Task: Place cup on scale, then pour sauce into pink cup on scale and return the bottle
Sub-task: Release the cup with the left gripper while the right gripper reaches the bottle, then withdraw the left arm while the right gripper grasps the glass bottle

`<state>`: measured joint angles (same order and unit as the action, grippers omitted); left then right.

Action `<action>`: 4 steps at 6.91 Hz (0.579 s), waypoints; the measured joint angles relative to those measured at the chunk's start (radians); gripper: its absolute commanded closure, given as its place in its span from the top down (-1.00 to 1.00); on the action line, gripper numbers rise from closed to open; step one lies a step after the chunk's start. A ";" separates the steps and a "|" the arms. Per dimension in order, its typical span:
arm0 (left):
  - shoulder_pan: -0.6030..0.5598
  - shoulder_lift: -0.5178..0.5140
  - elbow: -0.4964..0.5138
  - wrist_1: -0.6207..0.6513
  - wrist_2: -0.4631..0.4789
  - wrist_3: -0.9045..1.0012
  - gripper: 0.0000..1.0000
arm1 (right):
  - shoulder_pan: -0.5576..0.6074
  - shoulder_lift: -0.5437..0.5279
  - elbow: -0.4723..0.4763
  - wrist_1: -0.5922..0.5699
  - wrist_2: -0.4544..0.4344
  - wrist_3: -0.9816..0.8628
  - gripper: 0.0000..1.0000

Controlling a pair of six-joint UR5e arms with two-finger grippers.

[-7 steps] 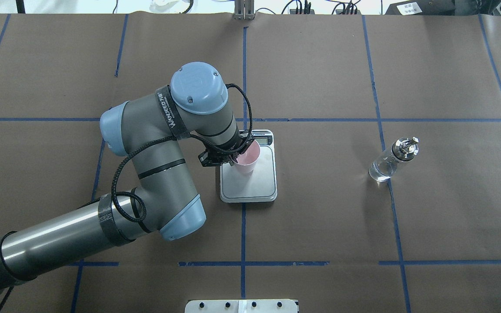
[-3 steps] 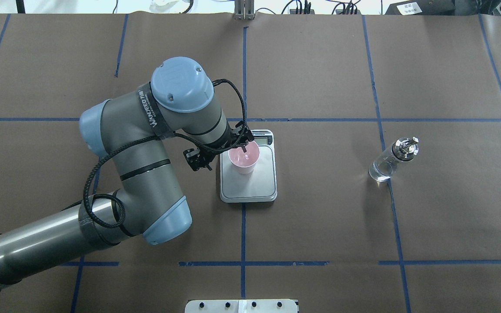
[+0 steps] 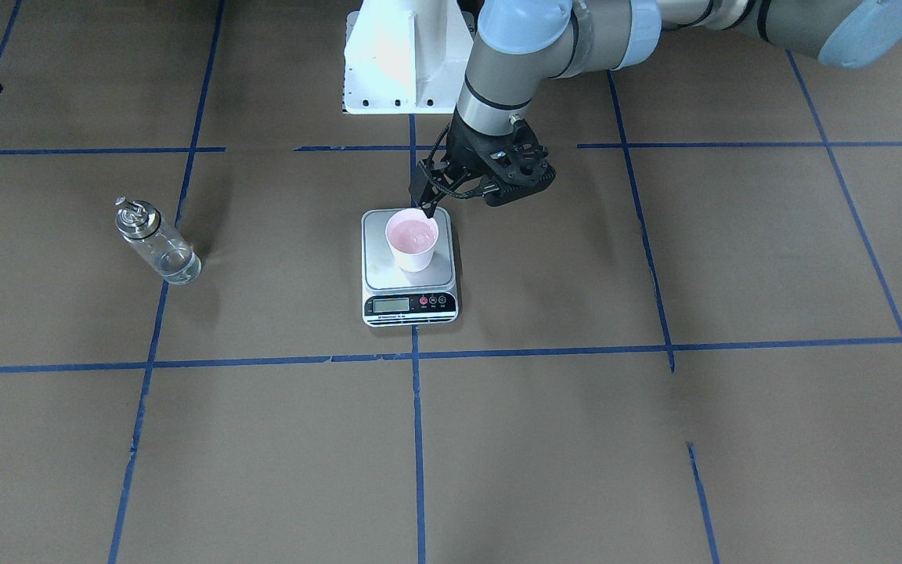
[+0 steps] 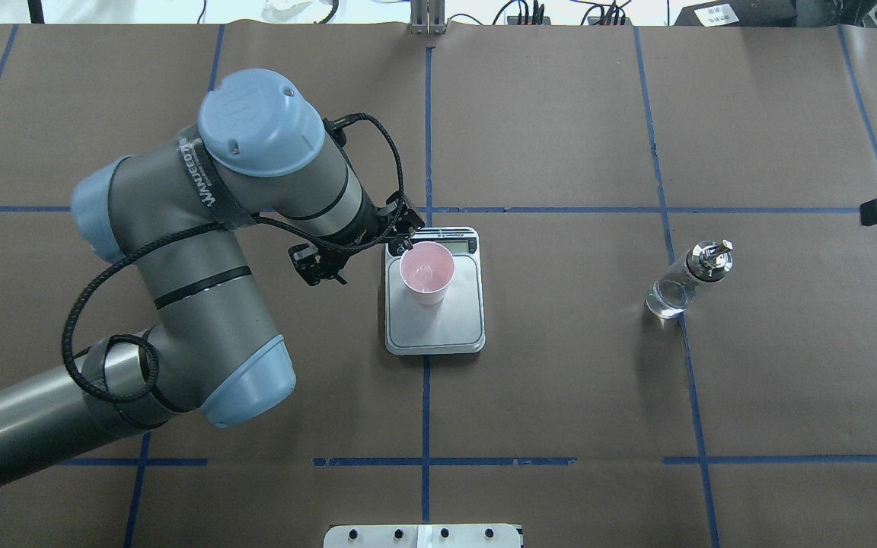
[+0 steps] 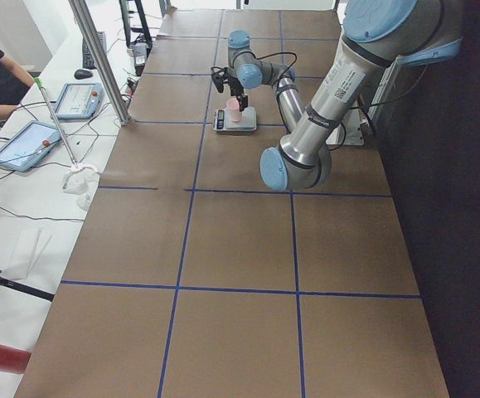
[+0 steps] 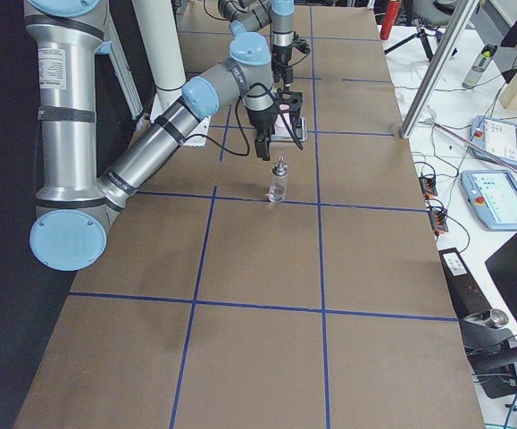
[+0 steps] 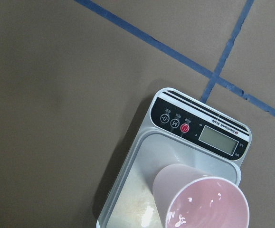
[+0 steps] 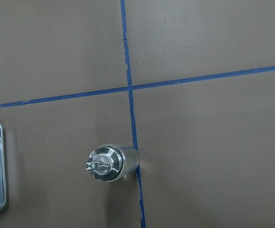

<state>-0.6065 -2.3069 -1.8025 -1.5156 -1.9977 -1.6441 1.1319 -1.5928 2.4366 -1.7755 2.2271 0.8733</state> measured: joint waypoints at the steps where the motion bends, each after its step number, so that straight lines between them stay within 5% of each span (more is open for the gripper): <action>1: -0.016 0.004 -0.043 0.041 -0.008 0.029 1.00 | -0.130 0.000 0.025 0.049 -0.119 0.173 1.00; 4: -0.060 0.086 -0.174 0.094 -0.038 0.116 1.00 | -0.498 -0.007 0.044 0.175 -0.493 0.518 1.00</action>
<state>-0.6664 -2.2210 -1.9767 -1.4216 -2.0361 -1.5277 0.6339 -1.5995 2.4806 -1.6010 1.7337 1.3917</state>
